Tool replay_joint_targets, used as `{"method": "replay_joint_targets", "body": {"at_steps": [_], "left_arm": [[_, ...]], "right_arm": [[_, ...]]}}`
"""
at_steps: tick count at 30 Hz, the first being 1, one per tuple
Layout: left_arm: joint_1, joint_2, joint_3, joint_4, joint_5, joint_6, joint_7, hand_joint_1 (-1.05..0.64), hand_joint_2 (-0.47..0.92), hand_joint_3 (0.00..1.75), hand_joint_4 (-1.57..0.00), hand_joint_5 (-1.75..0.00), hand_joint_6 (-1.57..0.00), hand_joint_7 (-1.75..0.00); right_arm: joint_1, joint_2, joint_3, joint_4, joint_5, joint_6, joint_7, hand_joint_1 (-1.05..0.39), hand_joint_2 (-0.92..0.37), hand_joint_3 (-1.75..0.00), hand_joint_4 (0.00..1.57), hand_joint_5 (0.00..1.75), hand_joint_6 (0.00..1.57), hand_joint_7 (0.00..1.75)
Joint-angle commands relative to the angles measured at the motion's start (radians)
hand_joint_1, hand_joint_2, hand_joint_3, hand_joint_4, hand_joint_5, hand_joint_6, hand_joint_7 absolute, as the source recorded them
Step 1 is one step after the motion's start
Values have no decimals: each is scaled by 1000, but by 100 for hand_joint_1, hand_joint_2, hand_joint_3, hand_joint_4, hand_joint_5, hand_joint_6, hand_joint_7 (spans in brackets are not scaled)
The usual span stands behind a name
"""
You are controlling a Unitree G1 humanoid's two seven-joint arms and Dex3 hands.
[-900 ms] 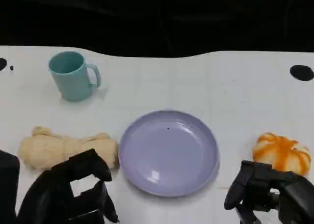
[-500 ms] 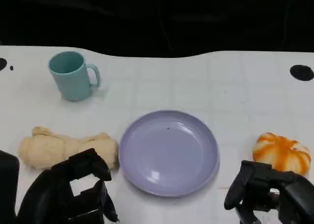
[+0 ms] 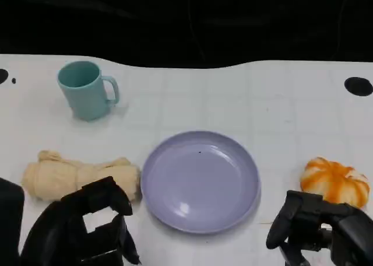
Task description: Grasp the towel on the left side of the plate with the left hand and place it into the plate.
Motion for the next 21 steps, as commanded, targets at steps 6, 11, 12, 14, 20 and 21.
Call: {"method": "replay_joint_targets", "body": {"at_steps": [6, 11, 12, 14, 20, 21], "left_arm": [[24, -7, 9, 11, 19, -109, -10, -10, 48, 130, -67, -157, -60, -128], [38, 19, -26, 39, 153, -287, -38, -18, 70, 77, -54, -134, -50, -97], [39, 29, -34, 52, 190, -334, -48, -21, 79, 61, -53, -130, -49, -92], [36, 47, -45, 84, 258, -422, -66, -27, 89, 35, -52, -117, -46, -79], [9, 139, -56, 150, 413, -591, -143, -35, 92, 21, -32, -88, -29, -48], [4, 159, -57, 153, 434, -604, -158, -36, 92, 20, -29, -85, -26, -44]], "right_arm": [[-2, -6, 2, -8, -6, -5, -6, -8, -57, -112, 73, 168, 67, 137], [-2, -3, 15, -13, -13, -4, -11, -8, -57, -112, 73, 168, 67, 137], [-2, -3, 20, -16, -17, -3, -14, -8, -57, -113, 73, 169, 67, 137], [-2, 0, 29, -20, -22, 3, -19, -8, -56, -113, 74, 168, 67, 137], [-7, 7, 43, -27, -21, 20, -33, -8, -55, -115, 74, 169, 67, 139], [-7, 9, 42, -28, -15, 24, -33, -8, -54, -116, 74, 169, 67, 139]]}}
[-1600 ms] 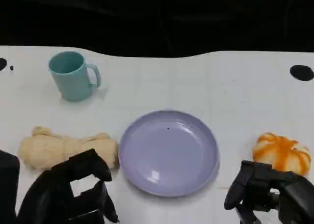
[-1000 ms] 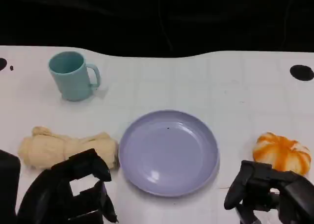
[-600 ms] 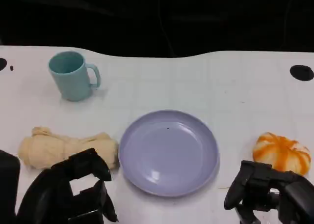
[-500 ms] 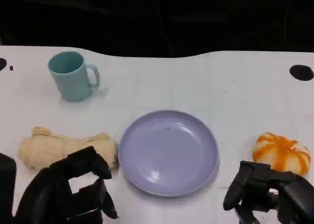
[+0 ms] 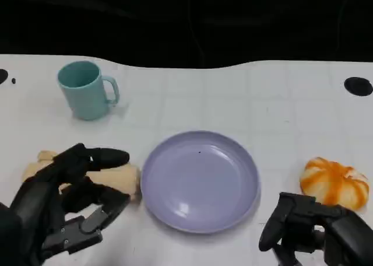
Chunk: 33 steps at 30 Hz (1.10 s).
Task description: Grasp the towel on the left side of the plate with the left hand and place it into the plate.
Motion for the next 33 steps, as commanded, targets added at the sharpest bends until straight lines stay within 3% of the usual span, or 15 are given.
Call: {"method": "replay_joint_targets", "body": {"at_steps": [1, 11, 16, 26, 33], "left_arm": [[-19, 85, -6, 21, 87, -69, -61, -37, 92, 19, -26, -83, -24, -41], [-145, 247, -81, 53, 420, -96, -89, -42, 91, 1, -4, -74, -27, -10], [-225, 338, -174, 77, 675, -67, -125, -49, 92, 1, -7, -63, -28, -4], [-411, 343, -335, 265, 935, -23, -237, -49, 86, 0, -19, -46, -32, -1], [-499, 328, -414, 444, 1030, -32, -265, -51, 85, 0, -31, -21, -33, 0]], "right_arm": [[-4, 5, -4, -17, 13, 17, -11, -8, -54, -116, 75, 169, 67, 139], [-3, -2, -3, -19, 9, 10, -13, -8, -54, -116, 75, 169, 67, 139], [1, 0, -2, -22, 13, 9, -14, -8, -55, -115, 75, 168, 67, 139], [3, 2, 6, -22, 4, 2, -24, -7, -54, -116, 75, 169, 67, 140], [8, 0, 3, -29, 2, 2, -23, -9, -55, -113, 76, 168, 67, 139]]}}
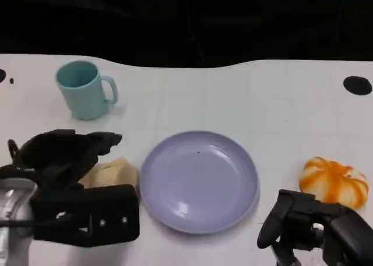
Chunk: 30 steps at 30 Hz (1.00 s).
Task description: Grasp the towel on the left side of the plate with the left hand and place it into the plate.
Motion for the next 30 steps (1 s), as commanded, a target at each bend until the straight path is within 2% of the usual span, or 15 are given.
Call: {"method": "replay_joint_targets", "body": {"at_steps": [1, 11, 17, 20, 21, 22, 23, 24, 25, 27, 28, 30], "left_arm": [[-49, -12, -26, 123, 25, -16, 3, -51, 85, 0, -32, -20, -33, 0], [-167, -87, -96, 452, 62, -57, 94, -52, 86, 0, -36, -13, -32, 0], [-226, -144, -87, 686, -14, -145, 202, -40, 90, 1, -40, -9, -35, -1], [-237, -157, -79, 780, -45, -210, 294, -35, 92, 3, -50, -11, -43, -4], [-234, -161, -71, 813, -58, -250, 346, -31, 92, 6, -64, -18, -53, -7], [-233, -161, -68, 844, -65, -295, 401, -24, 92, 11, -75, -59, -77, -8], [-234, -160, -69, 873, -68, -334, 447, -21, 92, 13, -75, -89, -90, -6], [-234, -162, -66, 901, -74, -371, 491, -18, 92, 14, -77, -106, -98, -6], [-231, -162, -63, 920, -79, -400, 526, -18, 92, 21, -83, -127, -114, -9], [-226, -161, -59, 944, -88, -438, 571, -19, 88, 36, -84, -144, -127, -12], [-224, -160, -59, 950, -91, -446, 583, -20, 79, 53, -79, -156, -121, -36], [-217, -161, -53, 948, -100, -439, 598, -21, 75, 61, -76, -169, -90, -106]], "right_arm": [[9, -4, -4, -14, 4, -4, -3, -10, -55, -112, 76, 168, 67, 139], [19, -7, -6, -22, 6, 3, -1, -9, -56, -111, 75, 169, 68, 137], [21, -9, -3, -18, -1, -9, 0, -10, -55, -111, 75, 168, 69, 137], [21, -7, -3, -20, 1, -11, -1, -11, -55, -111, 75, 167, 68, 137], [21, -6, -3, -20, 2, -11, -1, -11, -55, -111, 75, 167, 69, 137], [20, -5, -4, -20, 4, -11, -1, -10, -55, -112, 75, 168, 69, 137], [20, -5, -4, -20, 6, -11, -1, -10, -55, -112, 75, 168, 69, 137], [20, -4, -6, -18, 9, -13, 0, -11, -55, -112, 75, 168, 69, 137], [20, -4, -8, -16, 11, -15, 1, -11, -55, -112, 75, 168, 69, 137], [19, -5, -11, -14, 12, -18, 3, -11, -55, -112, 75, 168, 68, 137], [18, -6, -12, -12, 11, -20, 3, -11, -55, -111, 75, 168, 68, 137], [17, -8, -13, -11, 8, -22, 3, -11, -55, -110, 75, 168, 68, 137]]}}
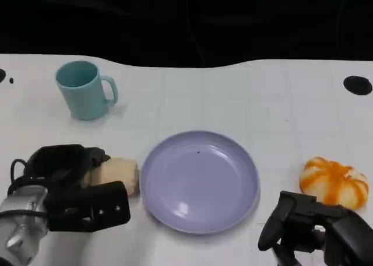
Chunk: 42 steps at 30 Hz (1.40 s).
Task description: Grasp the towel on the left side of the plate with the left hand and place it into the plate.
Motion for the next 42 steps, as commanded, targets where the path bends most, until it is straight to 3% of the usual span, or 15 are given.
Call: {"method": "replay_joint_targets", "body": {"at_steps": [1, 2, 4, 12, 14, 20, 32, 42], "left_arm": [[32, 3, 15, 18, -18, -2, 45, -20, 74, 62, -77, -172, -74, -146], [38, 2, 21, 14, -20, 1, 65, -20, 74, 62, -79, -173, -68, -160], [51, 6, 35, -6, -25, 4, 86, -17, 73, 62, -81, -174, -64, -172], [109, 22, 104, -170, -36, 65, 116, -18, 67, 74, -88, -175, -67, -161], [123, 14, 129, -223, -39, 91, 132, -18, 67, 73, -88, -175, -63, -172], [148, 5, 152, -392, -36, 146, 102, -17, 64, 76, -88, -175, -63, -175], [113, -93, 85, -622, -25, 153, 15, -15, 40, 122, -93, -175, -69, -175], [37, -189, -14, -642, 58, 215, -86, -24, 37, 120, -97, -175, -73, -169]], "right_arm": [[3, -6, -11, 1, 7, -14, 2, -11, -55, -110, 75, 168, 68, 137], [4, -7, -12, 4, 7, -18, 3, -11, -55, -110, 75, 168, 68, 137], [4, -8, -15, 7, 9, -22, 5, -11, -56, -109, 76, 168, 68, 136], [4, -11, -22, 9, 14, -14, 11, -11, -58, -107, 75, 167, 68, 135], [2, -12, -23, 9, 13, -10, 13, -10, -58, -107, 75, 168, 68, 135], [1, -11, -23, 8, 14, -10, 15, -10, -58, -107, 74, 167, 68, 136], [7, -10, -20, 1, 16, -5, 13, -12, -58, -106, 75, 168, 68, 135], [6, -9, -11, -6, 9, -2, 6, -11, -57, -108, 75, 167, 69, 135]]}}
